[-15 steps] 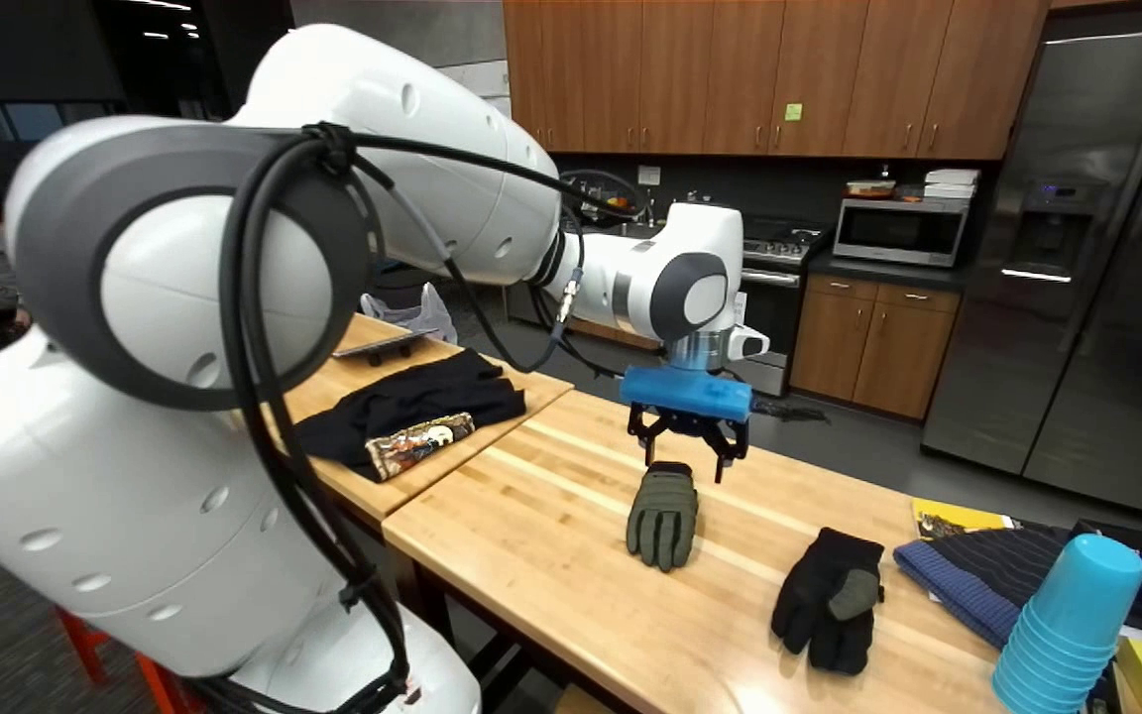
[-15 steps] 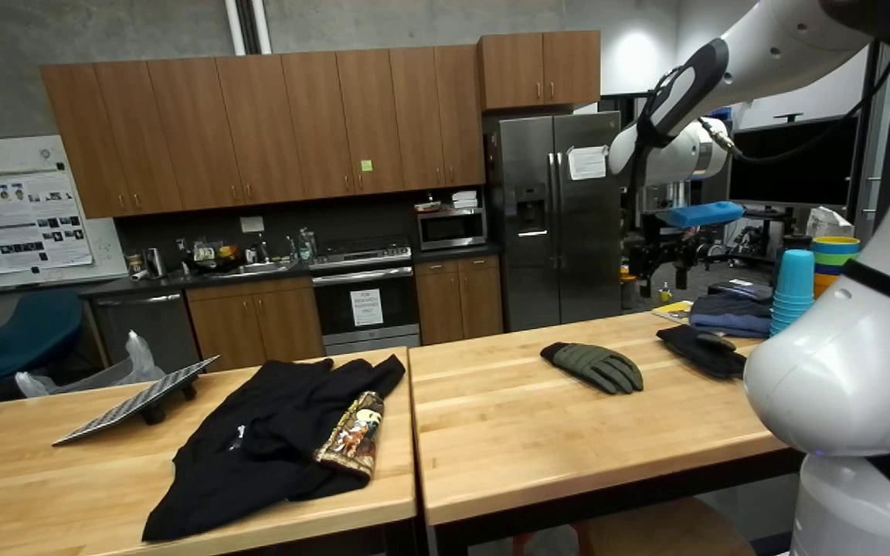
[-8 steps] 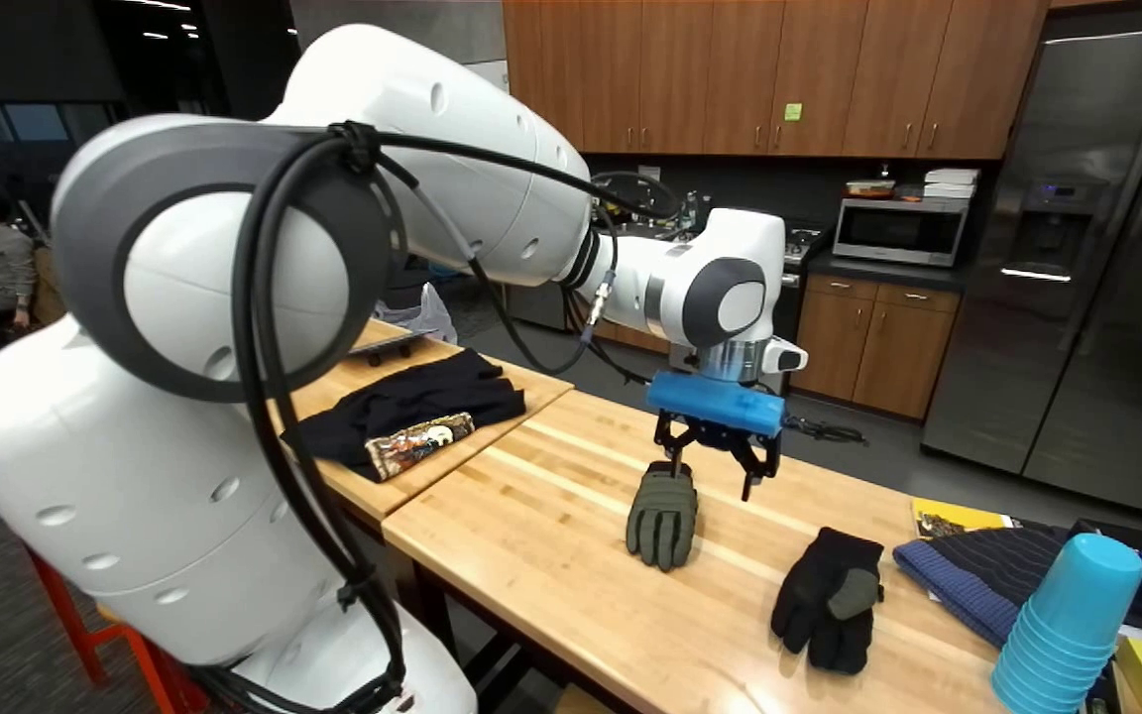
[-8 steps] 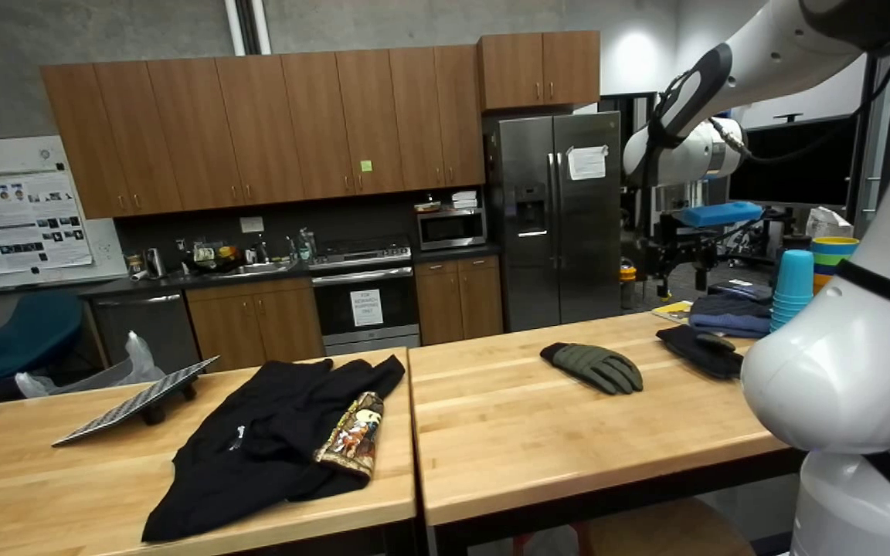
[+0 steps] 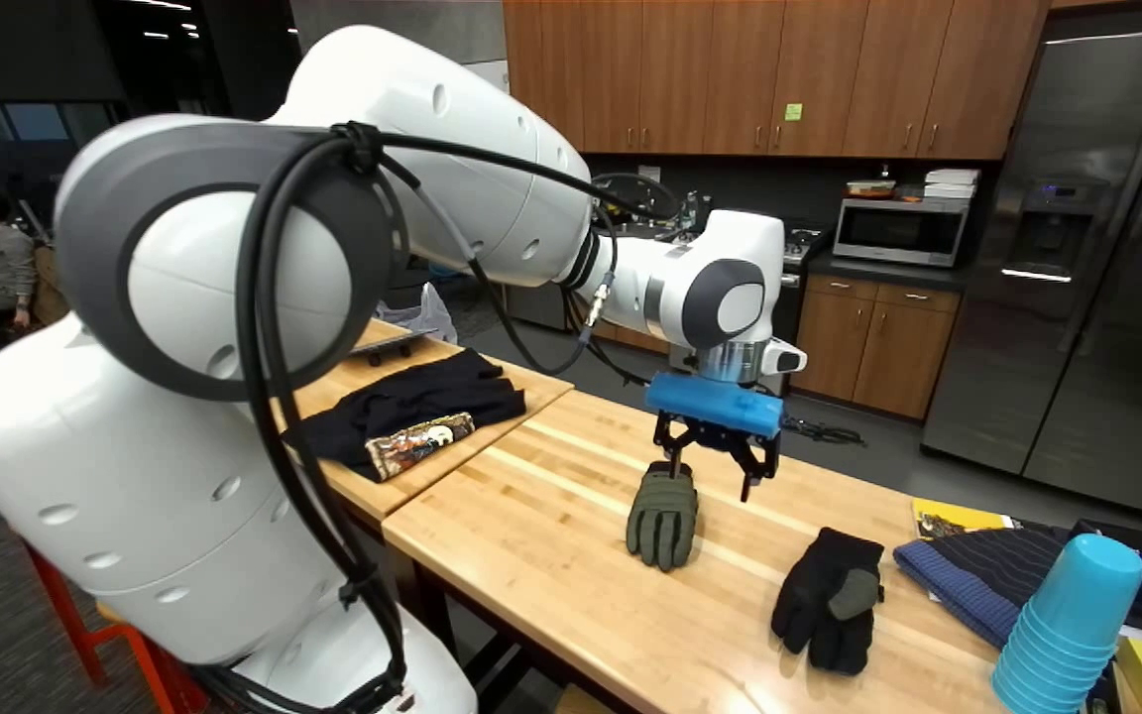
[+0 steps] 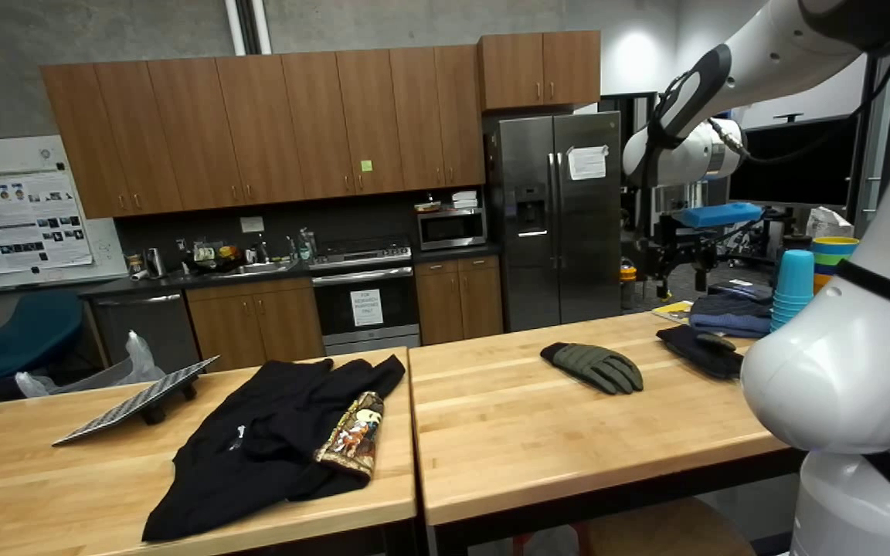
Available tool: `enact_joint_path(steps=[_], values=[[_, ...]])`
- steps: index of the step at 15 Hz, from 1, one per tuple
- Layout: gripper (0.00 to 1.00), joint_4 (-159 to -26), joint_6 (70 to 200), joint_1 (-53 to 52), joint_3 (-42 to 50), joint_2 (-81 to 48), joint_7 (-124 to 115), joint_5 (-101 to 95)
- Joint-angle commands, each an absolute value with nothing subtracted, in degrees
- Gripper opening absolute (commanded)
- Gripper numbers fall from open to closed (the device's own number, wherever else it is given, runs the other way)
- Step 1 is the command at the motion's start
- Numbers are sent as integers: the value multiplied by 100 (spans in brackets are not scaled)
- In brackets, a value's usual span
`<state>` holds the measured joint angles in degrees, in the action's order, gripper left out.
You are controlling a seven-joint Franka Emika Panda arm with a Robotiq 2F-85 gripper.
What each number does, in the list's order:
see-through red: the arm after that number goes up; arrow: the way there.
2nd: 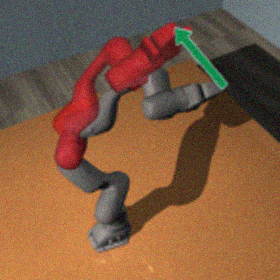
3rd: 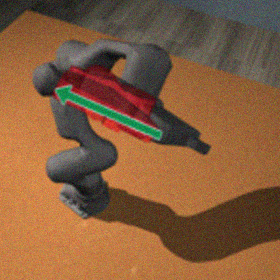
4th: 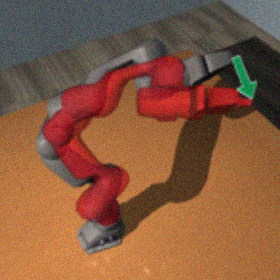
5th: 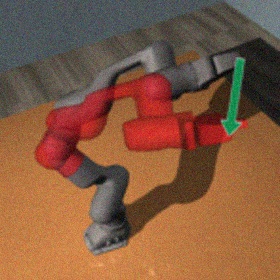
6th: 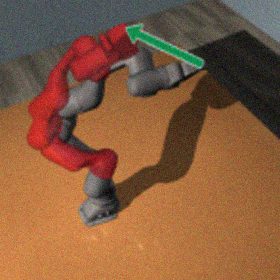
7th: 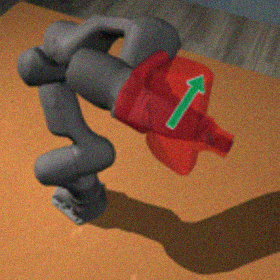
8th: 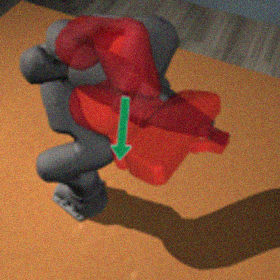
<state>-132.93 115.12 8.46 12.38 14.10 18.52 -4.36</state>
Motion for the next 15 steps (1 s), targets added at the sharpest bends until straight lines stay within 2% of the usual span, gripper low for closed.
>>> enact_joint_path(steps=[1,9,15], values=[[100,-13307,11609,920,1266,1419,1789,-487],[100,-13243,11894,1317,1618,1119,1743,-538],[100,-13275,12591,1436,1728,797,1979,-853]])
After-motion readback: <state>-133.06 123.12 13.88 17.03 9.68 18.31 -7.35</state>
